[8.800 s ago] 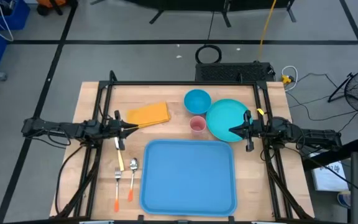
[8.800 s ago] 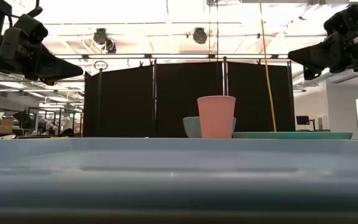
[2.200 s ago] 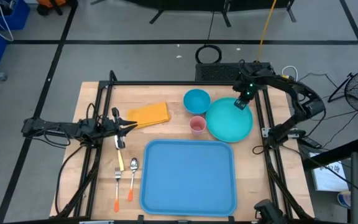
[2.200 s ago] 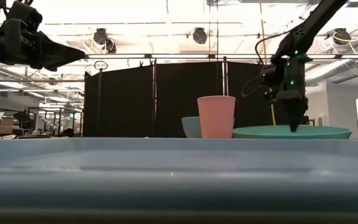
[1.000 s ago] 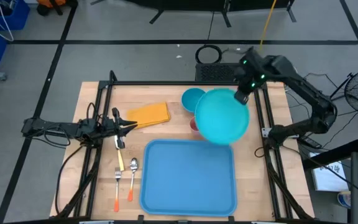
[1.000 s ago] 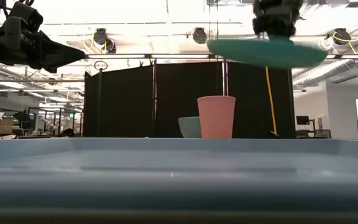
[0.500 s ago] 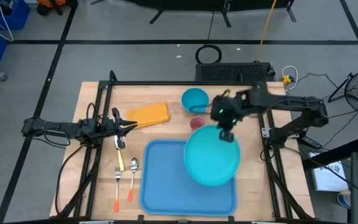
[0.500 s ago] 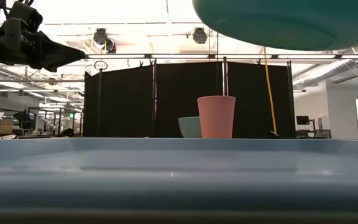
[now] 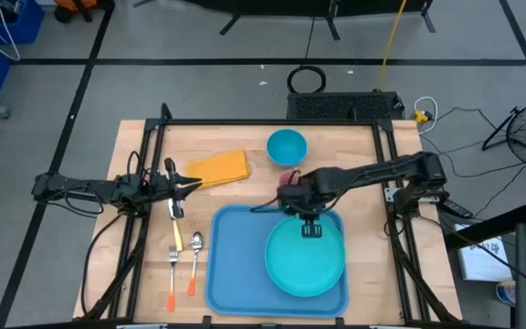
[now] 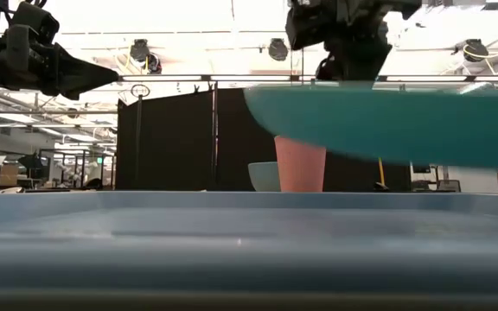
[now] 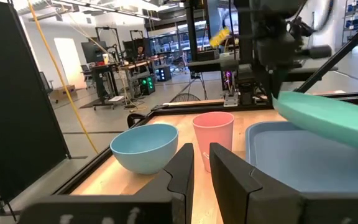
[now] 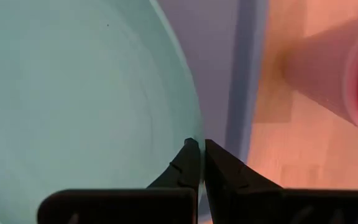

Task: Set up tray
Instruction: Put the blue plate on the right of the tray

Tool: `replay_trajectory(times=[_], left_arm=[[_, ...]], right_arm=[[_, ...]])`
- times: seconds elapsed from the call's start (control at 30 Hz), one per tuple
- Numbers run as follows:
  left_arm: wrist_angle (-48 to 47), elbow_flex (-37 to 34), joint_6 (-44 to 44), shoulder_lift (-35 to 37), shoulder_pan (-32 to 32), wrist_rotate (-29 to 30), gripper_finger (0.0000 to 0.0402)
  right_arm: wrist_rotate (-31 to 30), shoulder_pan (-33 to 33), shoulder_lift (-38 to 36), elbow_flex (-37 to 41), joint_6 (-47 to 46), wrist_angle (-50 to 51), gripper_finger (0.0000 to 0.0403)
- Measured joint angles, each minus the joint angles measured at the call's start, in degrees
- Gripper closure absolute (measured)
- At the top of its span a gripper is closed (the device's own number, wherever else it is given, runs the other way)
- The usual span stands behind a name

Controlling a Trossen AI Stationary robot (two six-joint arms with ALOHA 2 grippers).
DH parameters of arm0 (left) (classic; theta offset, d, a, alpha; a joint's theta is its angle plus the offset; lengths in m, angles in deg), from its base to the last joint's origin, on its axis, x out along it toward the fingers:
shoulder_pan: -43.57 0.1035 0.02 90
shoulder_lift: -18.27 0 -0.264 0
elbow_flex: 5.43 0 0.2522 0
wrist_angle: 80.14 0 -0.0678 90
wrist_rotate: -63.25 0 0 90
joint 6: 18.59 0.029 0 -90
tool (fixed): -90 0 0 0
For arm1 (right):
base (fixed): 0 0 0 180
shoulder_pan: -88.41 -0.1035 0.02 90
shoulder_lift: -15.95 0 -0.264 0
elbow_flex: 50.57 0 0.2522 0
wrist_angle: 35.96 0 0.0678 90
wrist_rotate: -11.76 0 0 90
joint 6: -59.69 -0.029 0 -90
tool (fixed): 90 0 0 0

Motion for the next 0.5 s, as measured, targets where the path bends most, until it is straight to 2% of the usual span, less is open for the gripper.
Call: replay_trajectory(times=[0.5], left_arm=[[-0.02, 0.00, -0.91, 0.02, 0.01, -0.03, 0.0346]], right_arm=[[0.02, -1.68, 5.35, 0.02, 4.27, -2.83, 0.0403]])
